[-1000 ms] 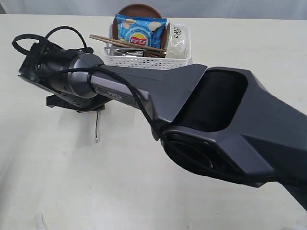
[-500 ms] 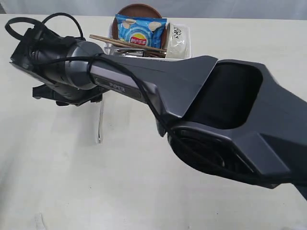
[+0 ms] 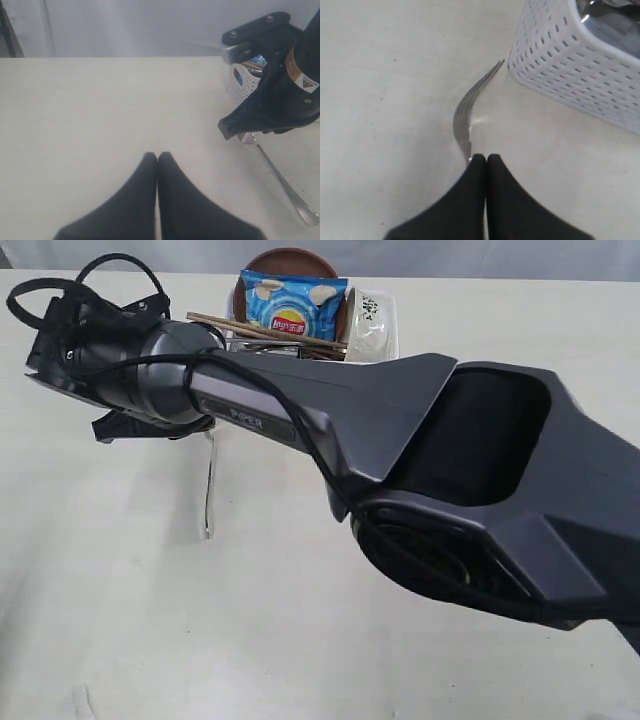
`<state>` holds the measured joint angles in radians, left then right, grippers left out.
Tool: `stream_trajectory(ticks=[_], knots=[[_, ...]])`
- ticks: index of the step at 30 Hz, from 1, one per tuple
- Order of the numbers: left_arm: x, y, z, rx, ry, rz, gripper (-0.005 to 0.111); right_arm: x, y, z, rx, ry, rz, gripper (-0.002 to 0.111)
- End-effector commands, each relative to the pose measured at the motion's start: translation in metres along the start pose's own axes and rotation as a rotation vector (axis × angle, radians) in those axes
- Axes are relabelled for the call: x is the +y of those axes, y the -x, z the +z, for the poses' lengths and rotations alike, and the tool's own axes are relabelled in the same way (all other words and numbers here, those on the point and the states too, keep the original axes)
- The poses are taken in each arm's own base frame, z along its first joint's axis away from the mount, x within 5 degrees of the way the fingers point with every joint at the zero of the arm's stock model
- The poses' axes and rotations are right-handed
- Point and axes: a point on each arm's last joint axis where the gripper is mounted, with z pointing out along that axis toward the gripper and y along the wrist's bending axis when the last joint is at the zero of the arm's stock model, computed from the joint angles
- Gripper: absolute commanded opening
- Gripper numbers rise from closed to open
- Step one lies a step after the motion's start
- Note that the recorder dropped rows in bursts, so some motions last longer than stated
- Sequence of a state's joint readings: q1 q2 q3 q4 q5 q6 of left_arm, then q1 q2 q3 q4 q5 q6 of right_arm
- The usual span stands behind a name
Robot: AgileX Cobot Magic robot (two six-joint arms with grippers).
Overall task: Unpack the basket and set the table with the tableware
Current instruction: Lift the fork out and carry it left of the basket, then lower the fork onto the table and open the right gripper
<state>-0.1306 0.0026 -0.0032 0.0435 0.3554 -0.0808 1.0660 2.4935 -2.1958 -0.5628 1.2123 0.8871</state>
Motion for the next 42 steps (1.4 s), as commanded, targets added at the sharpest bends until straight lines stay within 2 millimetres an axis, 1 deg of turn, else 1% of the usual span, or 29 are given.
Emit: stream_trajectory(ticks=[1,6,9,13,16,20,22,29,32,35,38,40,42], knots=[[0.000,0.000,0.000,-0.010,0.004,0.004,0.000,-0.020,0.013,0.007,0.001,-0.032,-0.003,-0.001],[0.000,0.000,0.000,-0.010,0.004,0.004,0.000,-0.041,0.021,0.022,0.076,-0.006,0.041,-0.001],[0.000,0.000,0.000,-0.010,0.004,0.004,0.000,-0.045,0.021,0.030,0.116,0.015,0.054,-0.001],[0.000,0.000,0.000,-0.010,0.004,0.004,0.000,-0.041,0.019,0.036,0.121,0.027,0.018,-0.001],[0.000,0.000,0.000,-0.010,0.004,0.004,0.000,-0.032,0.017,0.039,0.121,0.093,0.013,-0.001],[0.000,0.000,0.000,-0.010,0.004,0.004,0.000,-0.018,0.022,0.037,0.063,0.251,-0.023,-0.001],[0.000,0.000,0.000,-0.010,0.004,0.004,0.000,-0.015,0.025,0.031,0.033,0.301,-0.033,-0.001],[0.000,0.000,0.000,-0.010,0.004,0.004,0.000,-0.018,0.037,0.013,-0.034,0.346,-0.014,-0.001],[0.000,0.000,0.000,-0.010,0.004,0.004,0.000,-0.021,0.039,0.007,-0.046,0.342,-0.034,-0.001],[0.000,0.000,0.000,-0.010,0.004,0.004,0.000,-0.026,0.036,0.003,0.005,0.309,-0.043,-0.001],[0.000,0.000,0.000,-0.010,0.004,0.004,0.000,-0.031,0.024,0.003,0.131,0.262,-0.082,-0.001],[0.000,0.000,0.000,-0.010,0.004,0.004,0.000,-0.032,0.016,0.002,0.224,0.274,-0.144,-0.001],[0.000,0.000,0.000,-0.010,0.004,0.004,0.000,-0.027,0.013,0.000,0.250,0.333,-0.177,-0.001]])
